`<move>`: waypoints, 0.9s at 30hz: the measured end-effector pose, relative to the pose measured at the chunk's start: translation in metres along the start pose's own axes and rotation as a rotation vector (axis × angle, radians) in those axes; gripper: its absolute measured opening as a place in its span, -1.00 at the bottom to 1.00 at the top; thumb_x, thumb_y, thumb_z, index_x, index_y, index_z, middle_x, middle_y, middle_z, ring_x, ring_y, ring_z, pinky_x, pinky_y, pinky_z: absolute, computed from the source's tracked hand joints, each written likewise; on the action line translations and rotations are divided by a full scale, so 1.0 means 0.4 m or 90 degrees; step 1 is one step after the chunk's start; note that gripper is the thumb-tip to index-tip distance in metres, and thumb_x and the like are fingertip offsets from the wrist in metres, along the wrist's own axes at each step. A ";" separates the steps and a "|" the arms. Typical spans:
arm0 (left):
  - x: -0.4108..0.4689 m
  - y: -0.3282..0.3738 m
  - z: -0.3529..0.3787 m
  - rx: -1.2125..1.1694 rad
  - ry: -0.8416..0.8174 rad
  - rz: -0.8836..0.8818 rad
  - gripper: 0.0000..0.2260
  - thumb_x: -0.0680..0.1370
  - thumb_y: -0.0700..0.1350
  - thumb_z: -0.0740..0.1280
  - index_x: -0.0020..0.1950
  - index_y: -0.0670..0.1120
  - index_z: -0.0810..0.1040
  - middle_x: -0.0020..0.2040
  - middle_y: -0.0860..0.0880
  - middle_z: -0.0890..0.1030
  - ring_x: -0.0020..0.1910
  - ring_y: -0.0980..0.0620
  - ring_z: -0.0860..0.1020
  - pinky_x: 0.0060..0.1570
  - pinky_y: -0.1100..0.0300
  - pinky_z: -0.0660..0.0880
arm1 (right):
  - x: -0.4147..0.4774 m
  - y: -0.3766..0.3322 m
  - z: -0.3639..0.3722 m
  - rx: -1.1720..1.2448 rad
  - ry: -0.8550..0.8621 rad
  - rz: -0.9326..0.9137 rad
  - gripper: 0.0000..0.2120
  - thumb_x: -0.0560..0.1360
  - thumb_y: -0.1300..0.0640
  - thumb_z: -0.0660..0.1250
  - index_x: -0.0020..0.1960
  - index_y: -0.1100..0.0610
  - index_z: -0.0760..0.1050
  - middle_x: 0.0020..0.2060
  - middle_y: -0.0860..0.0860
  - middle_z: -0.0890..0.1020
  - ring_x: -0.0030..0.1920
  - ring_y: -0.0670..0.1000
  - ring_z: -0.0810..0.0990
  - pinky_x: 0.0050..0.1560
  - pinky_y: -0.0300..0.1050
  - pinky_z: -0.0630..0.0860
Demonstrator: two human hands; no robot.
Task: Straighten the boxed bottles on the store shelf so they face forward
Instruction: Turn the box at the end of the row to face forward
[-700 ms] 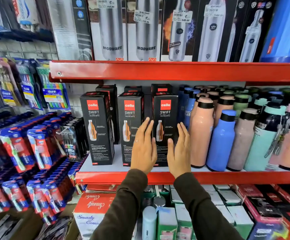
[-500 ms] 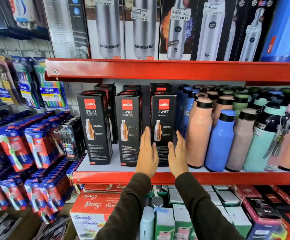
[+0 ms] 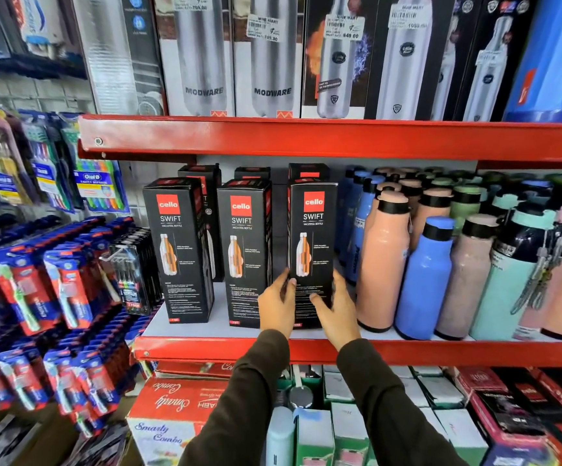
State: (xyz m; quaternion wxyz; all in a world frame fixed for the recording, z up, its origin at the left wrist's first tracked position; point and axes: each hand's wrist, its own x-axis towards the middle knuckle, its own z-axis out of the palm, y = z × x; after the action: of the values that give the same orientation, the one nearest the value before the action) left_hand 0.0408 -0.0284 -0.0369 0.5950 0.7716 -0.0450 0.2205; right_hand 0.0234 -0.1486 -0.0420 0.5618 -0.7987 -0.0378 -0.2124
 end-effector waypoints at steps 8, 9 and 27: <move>0.001 0.032 -0.002 -0.131 0.006 -0.009 -0.65 0.55 -0.04 0.37 0.33 -0.07 0.55 0.16 -0.04 0.67 0.10 0.19 0.61 0.03 0.53 0.45 | 0.011 -0.029 -0.014 0.007 0.023 -0.059 -0.07 0.18 0.12 0.63 0.42 -0.12 0.23 0.21 -0.13 0.58 0.19 -0.20 0.56 0.14 -0.34 0.50; -0.001 0.033 -0.001 -0.145 0.009 -0.006 -0.64 0.53 -0.03 0.39 0.31 -0.06 0.56 0.14 -0.04 0.67 0.11 0.19 0.62 0.07 0.45 0.48 | 0.011 -0.036 -0.016 0.015 0.034 -0.064 -0.08 0.17 0.10 0.64 0.40 -0.12 0.26 0.19 -0.15 0.58 0.18 -0.22 0.57 0.12 -0.36 0.50; 0.032 0.001 -0.003 -0.094 -0.090 0.005 -0.66 0.64 -0.14 0.18 0.43 -0.10 0.38 0.33 -0.09 0.52 0.32 0.03 0.46 0.28 0.24 0.33 | 0.016 -0.043 -0.063 0.048 0.004 -0.060 -0.06 0.23 0.12 0.57 0.36 -0.42 0.13 0.30 -0.20 0.48 0.32 -0.21 0.46 0.33 -0.13 0.43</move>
State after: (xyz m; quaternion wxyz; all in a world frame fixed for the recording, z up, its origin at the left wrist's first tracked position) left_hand 0.0518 -0.0250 -0.0313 0.6446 0.7391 -0.1058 0.1640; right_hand 0.0167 -0.1665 -0.0172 0.5810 -0.7736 -0.0819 -0.2395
